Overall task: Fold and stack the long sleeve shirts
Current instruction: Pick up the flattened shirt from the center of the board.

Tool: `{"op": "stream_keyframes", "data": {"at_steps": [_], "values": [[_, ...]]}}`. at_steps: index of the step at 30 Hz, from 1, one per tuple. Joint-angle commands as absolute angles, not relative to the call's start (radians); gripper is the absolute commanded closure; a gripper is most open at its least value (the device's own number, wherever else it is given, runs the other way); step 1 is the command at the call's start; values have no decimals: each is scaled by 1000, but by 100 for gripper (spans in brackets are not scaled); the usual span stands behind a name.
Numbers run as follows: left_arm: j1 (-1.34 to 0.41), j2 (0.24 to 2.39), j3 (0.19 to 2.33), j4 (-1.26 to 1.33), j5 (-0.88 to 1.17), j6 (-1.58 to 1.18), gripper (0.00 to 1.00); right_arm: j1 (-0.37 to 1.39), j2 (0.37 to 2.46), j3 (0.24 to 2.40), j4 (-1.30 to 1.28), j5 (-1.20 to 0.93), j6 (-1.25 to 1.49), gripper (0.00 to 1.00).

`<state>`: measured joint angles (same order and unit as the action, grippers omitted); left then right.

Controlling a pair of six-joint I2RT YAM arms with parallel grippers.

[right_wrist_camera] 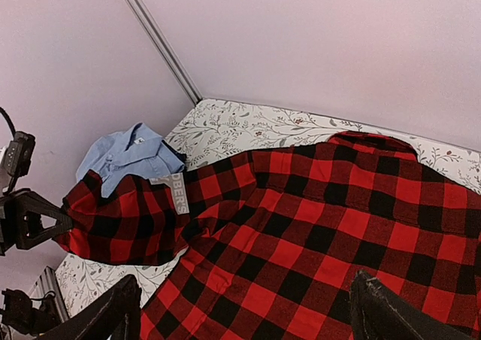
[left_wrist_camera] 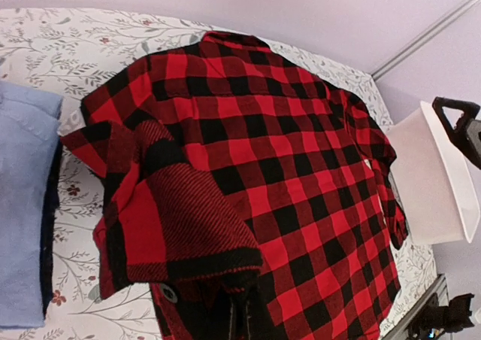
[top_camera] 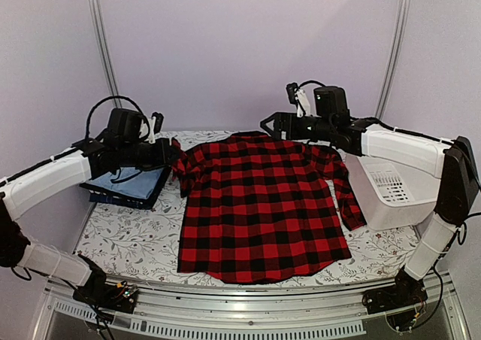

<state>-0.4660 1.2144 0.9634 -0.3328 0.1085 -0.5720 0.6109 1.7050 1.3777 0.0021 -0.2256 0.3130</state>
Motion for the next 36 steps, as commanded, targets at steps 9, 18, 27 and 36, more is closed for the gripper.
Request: {"op": "stream_keyframes", "data": {"at_steps": [9,18,27,36], "values": [[-636,1761,1396,-399,350,-300,100,621,1663,1268,-75,-100,302,5],[-678,1980,1542,-417,404,-306,84,621,1640,1173,-93,-75,326,5],[-675,1960,1510,-398,338,-349,51,632,1641,1134,-111,-63,329,5],[-664,2032,1451,-427,350,-413,62,633,1638,1132,-109,-48,341,5]]}}
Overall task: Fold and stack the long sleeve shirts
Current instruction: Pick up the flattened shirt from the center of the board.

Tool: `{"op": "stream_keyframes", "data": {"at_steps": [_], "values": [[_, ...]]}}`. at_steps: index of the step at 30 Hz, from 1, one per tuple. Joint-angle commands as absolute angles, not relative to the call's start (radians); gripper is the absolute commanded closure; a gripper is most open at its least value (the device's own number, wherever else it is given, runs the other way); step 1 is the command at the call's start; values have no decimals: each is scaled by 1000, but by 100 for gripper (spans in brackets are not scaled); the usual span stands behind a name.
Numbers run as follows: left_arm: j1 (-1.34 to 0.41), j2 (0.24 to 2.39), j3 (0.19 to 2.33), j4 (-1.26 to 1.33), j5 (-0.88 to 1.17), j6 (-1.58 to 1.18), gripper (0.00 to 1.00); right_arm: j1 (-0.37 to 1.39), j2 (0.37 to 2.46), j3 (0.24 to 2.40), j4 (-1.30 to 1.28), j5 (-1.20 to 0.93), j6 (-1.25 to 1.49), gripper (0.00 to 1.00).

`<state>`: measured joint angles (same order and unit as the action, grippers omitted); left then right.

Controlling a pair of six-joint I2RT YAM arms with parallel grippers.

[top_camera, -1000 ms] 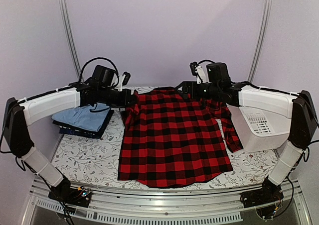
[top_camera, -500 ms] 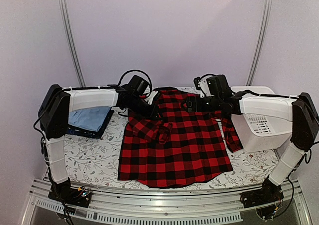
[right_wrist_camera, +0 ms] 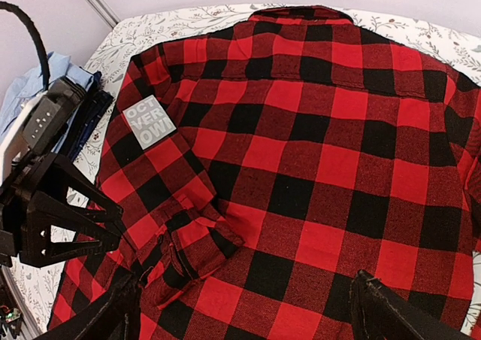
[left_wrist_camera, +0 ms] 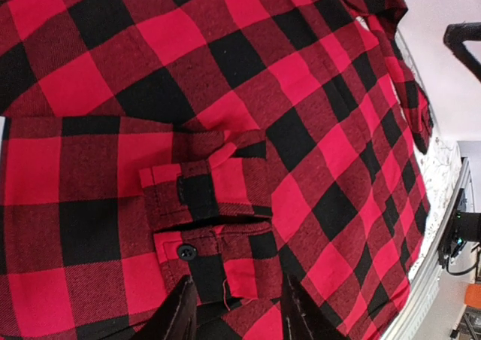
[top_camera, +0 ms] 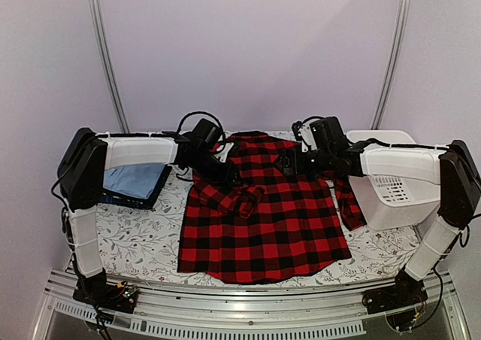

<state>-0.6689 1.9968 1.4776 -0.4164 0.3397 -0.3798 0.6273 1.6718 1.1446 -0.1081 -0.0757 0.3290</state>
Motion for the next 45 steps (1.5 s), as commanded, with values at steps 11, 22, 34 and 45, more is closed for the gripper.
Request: {"op": "stream_keyframes", "data": {"at_steps": [11,22,34,45], "values": [[-673,2115,1437,-428,282,-442,62,633,1630,1118,-107,-47,346,5],[-708,2141,1461,-453,257,-436,56,634,1627,1113,-100,-52,350,6],[-734,2121,1487,-409,353,-461,87,634,1629,1113,-99,-55,349,6],[-753,2078,1493,-311,433,-453,100,634,1661,1111,-88,-112,359,6]]}}
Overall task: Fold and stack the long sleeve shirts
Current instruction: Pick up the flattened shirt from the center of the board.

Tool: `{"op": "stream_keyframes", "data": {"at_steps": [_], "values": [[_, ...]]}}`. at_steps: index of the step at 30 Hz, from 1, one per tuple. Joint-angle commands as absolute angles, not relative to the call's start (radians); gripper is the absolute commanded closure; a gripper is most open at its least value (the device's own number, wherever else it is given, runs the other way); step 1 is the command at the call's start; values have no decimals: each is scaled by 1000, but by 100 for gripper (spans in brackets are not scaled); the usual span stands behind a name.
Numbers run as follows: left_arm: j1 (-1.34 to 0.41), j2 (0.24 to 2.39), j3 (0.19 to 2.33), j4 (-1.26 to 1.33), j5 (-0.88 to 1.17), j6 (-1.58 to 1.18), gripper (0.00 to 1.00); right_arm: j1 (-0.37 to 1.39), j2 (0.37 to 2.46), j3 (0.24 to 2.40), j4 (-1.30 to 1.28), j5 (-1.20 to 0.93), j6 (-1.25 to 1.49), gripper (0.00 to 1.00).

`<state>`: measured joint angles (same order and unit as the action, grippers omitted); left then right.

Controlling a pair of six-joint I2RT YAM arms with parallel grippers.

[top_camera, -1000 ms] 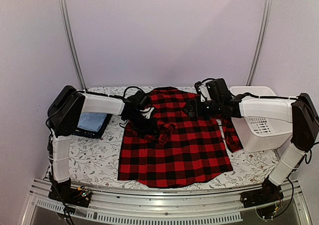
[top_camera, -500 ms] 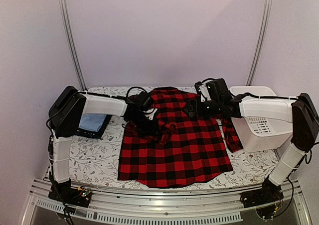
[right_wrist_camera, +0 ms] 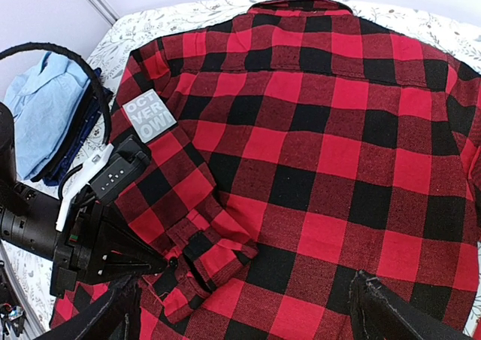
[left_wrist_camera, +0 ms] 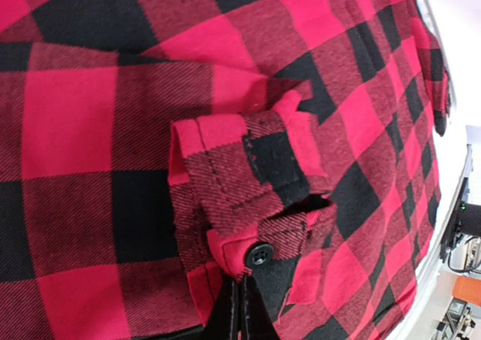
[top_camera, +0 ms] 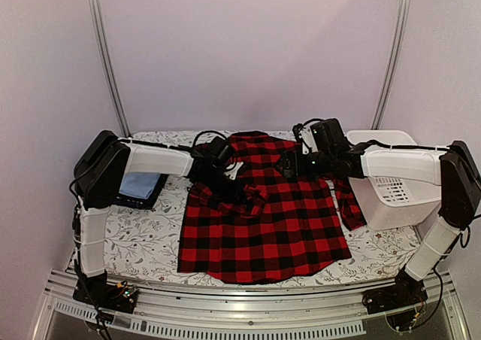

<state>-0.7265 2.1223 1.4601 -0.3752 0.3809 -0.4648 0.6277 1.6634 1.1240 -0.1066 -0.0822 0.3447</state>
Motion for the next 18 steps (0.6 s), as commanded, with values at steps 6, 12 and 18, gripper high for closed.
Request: {"op": "stream_keyframes", "data": {"at_steps": [6,12,18], "values": [[-797,2092,1538,-299,504,-405,100,635,1661,1082,-90,-123,369,5],[-845,2112,1573,-291,566,-365,90,635,1646,1012,-103,-128,394,6],[-861,2151,1609,-297,581,-365,89,635,1634,953,-96,-179,461,5]]}}
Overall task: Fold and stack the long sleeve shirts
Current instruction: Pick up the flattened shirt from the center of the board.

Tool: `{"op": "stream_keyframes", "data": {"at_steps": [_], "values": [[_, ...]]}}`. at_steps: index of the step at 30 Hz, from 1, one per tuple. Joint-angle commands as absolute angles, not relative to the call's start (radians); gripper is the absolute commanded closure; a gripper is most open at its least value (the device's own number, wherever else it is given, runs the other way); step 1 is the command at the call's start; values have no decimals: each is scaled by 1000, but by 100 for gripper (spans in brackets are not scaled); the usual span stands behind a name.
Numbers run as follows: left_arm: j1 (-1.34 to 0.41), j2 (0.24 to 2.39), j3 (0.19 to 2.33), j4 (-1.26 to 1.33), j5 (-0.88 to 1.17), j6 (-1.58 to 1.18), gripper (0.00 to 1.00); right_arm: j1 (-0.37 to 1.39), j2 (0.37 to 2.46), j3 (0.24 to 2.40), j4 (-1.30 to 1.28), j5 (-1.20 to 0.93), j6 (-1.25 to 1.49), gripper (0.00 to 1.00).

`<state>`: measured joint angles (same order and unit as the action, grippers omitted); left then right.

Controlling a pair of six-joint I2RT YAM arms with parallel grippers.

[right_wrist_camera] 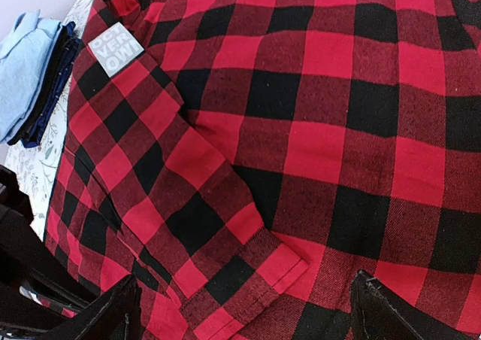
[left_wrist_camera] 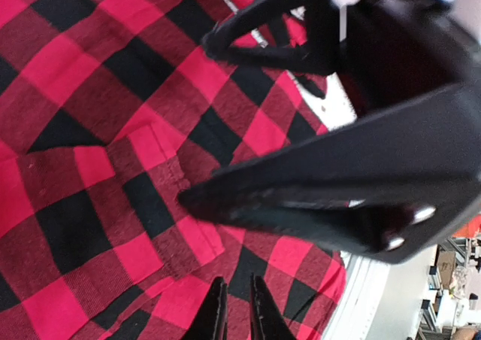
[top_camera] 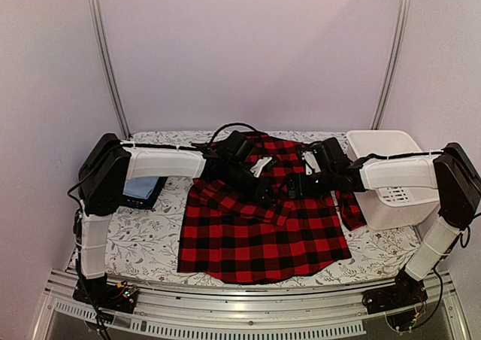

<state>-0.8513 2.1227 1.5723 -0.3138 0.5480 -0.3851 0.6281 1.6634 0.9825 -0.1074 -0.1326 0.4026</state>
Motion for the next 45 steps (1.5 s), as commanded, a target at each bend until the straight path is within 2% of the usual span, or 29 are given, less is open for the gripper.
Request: {"op": "stream_keyframes", "data": {"at_steps": [1,8,13,16,29,36,45], "values": [[-862,2150,1608,-295,574,-366,89,635,1634,944,-92,-194,476,6],[-819,2090,1524,-264,474,-441,84,635,1644,893,-62,-259,534,9],[-761,2027,1409,-209,469,-494,83,635,1688,912,-44,-297,545,30],[-751,2005,1379,-214,454,-492,83,635,1717,927,-47,-296,559,36],[-705,1854,1251,-269,323,-529,83,635,1806,949,-49,-282,597,40],[-666,1644,1038,-321,192,-616,78,635,1834,939,-15,-299,614,46],[-680,1423,797,-439,157,-728,74,638,1855,953,18,-320,623,55]]}}
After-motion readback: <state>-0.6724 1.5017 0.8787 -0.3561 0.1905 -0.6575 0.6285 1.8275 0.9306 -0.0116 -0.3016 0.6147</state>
